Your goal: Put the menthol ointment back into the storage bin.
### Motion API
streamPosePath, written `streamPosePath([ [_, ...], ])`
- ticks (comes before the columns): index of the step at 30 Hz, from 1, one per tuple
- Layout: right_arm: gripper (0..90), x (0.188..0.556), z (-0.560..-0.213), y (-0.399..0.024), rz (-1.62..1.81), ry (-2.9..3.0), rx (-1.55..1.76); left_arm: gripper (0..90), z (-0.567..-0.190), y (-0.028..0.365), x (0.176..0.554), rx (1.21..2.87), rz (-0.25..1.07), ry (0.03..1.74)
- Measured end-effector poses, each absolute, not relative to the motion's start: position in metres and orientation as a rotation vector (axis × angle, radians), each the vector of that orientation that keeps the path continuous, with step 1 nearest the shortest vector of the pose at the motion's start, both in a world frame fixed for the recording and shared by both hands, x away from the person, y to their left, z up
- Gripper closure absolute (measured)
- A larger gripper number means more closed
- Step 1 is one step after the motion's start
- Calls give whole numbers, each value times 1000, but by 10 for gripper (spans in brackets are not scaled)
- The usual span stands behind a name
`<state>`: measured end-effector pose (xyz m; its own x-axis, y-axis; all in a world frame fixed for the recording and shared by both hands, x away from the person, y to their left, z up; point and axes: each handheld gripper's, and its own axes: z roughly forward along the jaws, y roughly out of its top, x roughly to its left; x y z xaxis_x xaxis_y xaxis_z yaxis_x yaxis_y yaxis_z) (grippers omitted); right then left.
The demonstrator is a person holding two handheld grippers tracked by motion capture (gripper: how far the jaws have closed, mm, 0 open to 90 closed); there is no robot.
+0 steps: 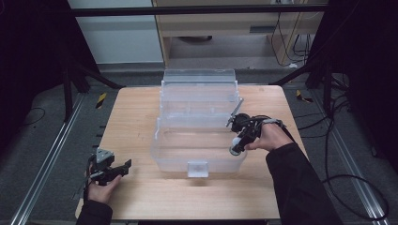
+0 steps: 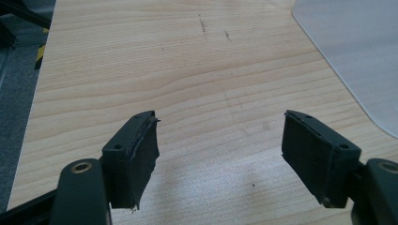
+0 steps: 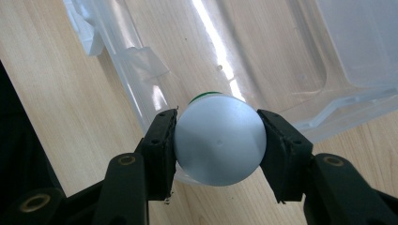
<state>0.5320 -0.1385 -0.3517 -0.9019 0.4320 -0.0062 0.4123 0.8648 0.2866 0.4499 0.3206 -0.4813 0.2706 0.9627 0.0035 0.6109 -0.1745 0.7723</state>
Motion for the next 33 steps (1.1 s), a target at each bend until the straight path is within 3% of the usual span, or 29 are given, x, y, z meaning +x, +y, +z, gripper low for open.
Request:
streamPosePath([
  [33, 502, 534, -389, -140, 401, 2988, 695, 268, -482, 321, 450, 1877, 674, 1424],
])
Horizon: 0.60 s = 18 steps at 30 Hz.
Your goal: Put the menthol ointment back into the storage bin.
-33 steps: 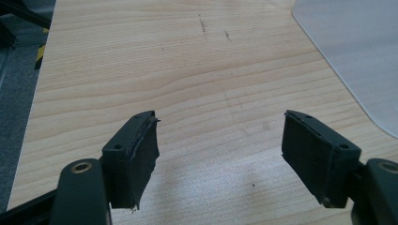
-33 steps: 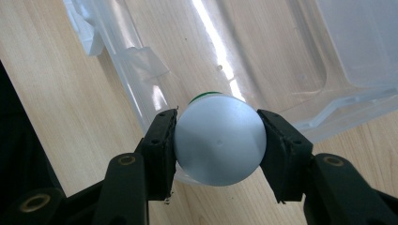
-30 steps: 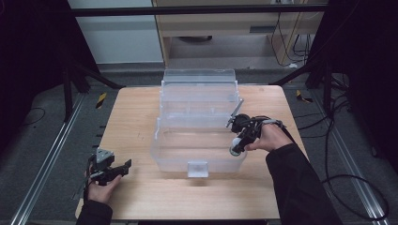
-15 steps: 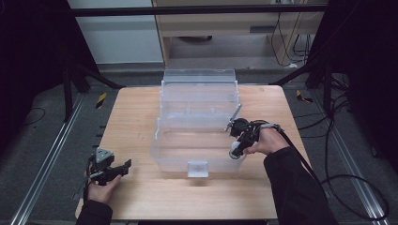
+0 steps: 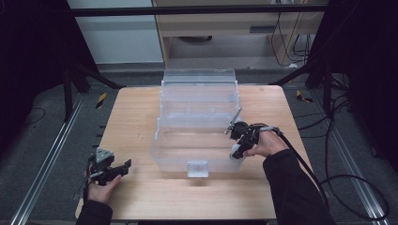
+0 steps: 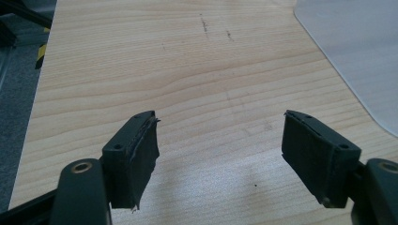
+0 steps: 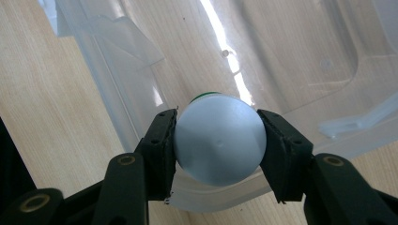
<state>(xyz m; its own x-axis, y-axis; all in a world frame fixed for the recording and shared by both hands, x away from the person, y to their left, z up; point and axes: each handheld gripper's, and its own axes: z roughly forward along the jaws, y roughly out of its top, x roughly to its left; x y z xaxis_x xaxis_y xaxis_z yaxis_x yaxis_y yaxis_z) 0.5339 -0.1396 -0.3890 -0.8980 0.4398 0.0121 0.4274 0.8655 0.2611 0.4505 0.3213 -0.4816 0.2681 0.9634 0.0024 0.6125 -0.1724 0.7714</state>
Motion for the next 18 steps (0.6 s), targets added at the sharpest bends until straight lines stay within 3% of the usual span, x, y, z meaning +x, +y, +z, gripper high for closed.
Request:
streamPosePath([
  [18, 499, 533, -400, -138, 407, 3005, 695, 268, -482, 322, 451, 1879, 675, 1425],
])
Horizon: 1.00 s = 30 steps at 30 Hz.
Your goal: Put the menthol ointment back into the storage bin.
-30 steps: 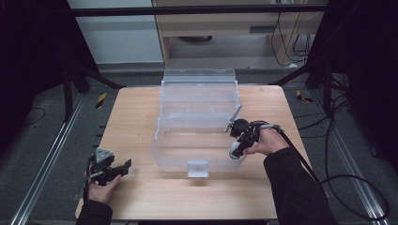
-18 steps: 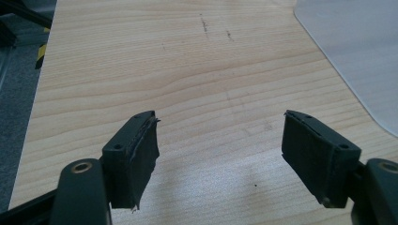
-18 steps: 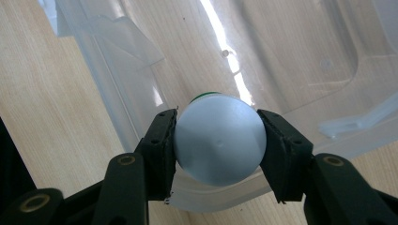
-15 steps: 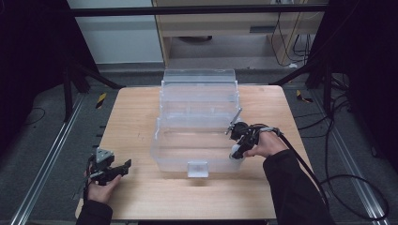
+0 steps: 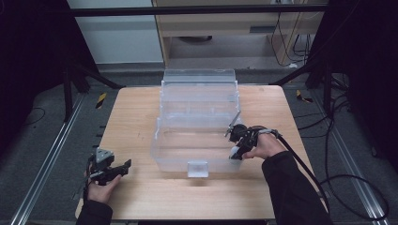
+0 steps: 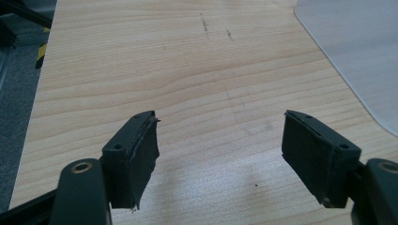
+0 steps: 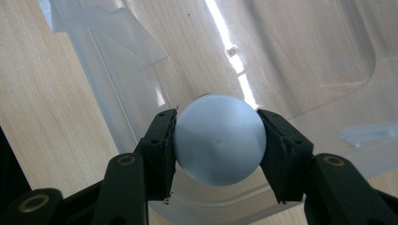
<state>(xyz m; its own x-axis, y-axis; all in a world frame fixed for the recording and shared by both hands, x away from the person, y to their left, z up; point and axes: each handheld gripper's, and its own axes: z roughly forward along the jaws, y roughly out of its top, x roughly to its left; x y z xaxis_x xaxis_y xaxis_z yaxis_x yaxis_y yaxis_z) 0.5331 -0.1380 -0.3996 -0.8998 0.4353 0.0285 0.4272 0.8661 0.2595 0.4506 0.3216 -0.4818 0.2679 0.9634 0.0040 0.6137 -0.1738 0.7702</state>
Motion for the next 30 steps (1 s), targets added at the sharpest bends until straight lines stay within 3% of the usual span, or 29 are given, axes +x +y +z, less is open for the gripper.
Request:
streamPosePath([
  [21, 459, 530, -392, -142, 456, 2963, 715, 267, -482, 321, 451, 1882, 674, 1422],
  [25, 429, 527, -387, -144, 494, 2931, 728, 267, -482, 321, 451, 1882, 672, 1423],
  [27, 355, 522, -379, -149, 558, 2881, 757, 267, -482, 321, 451, 1880, 672, 1423],
  [30, 323, 518, -372, -157, 612, 2816, 782, 267, -482, 321, 450, 1880, 672, 1424],
])
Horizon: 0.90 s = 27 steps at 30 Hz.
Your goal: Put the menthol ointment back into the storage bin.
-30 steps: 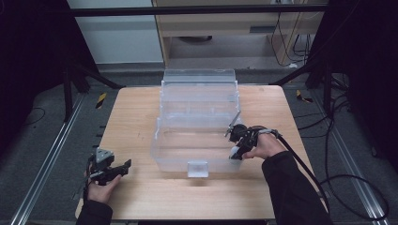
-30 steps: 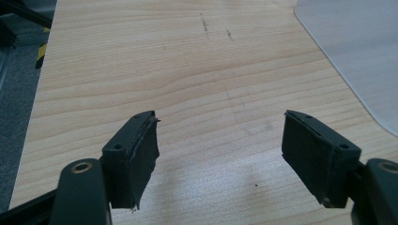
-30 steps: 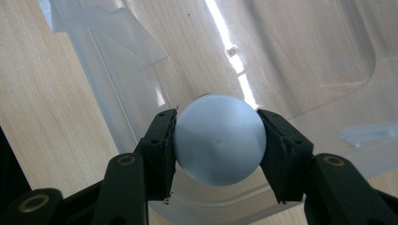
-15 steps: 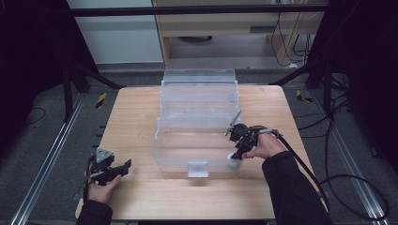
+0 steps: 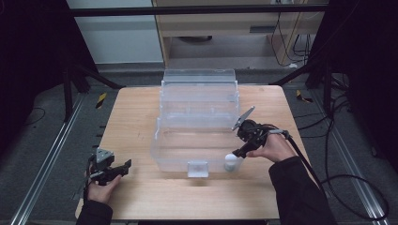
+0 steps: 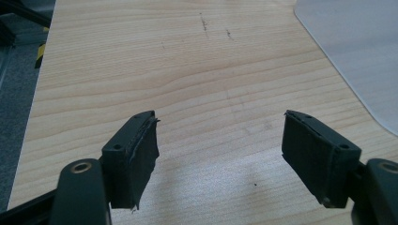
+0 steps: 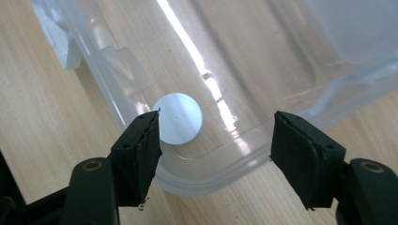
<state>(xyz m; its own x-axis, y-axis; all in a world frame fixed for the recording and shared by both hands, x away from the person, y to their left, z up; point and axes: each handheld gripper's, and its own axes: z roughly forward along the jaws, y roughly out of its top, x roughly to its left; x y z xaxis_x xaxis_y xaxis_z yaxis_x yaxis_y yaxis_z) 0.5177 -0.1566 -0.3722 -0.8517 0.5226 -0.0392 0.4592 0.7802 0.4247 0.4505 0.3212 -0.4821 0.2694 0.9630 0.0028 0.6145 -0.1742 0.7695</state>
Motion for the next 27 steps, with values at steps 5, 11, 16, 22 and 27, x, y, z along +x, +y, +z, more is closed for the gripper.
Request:
streamPosePath([
  [5, 209, 506, -363, -178, 756, 2654, 881, 271, -482, 321, 450, 1879, 671, 1424],
  [11, 157, 489, -365, -209, 901, 2456, 1024, 278, -482, 321, 450, 1878, 669, 1423],
  [16, 152, 473, -379, -232, 982, 2362, 1105, 293, -482, 321, 450, 1877, 665, 1424],
  [22, 138, 458, -409, -253, 1040, 2244, 1201, 348, -481, 321, 450, 1875, 652, 1428],
  [27, 140, 451, -435, -267, 1066, 2155, 1274, 417, -480, 322, 449, 1869, 641, 1433],
])
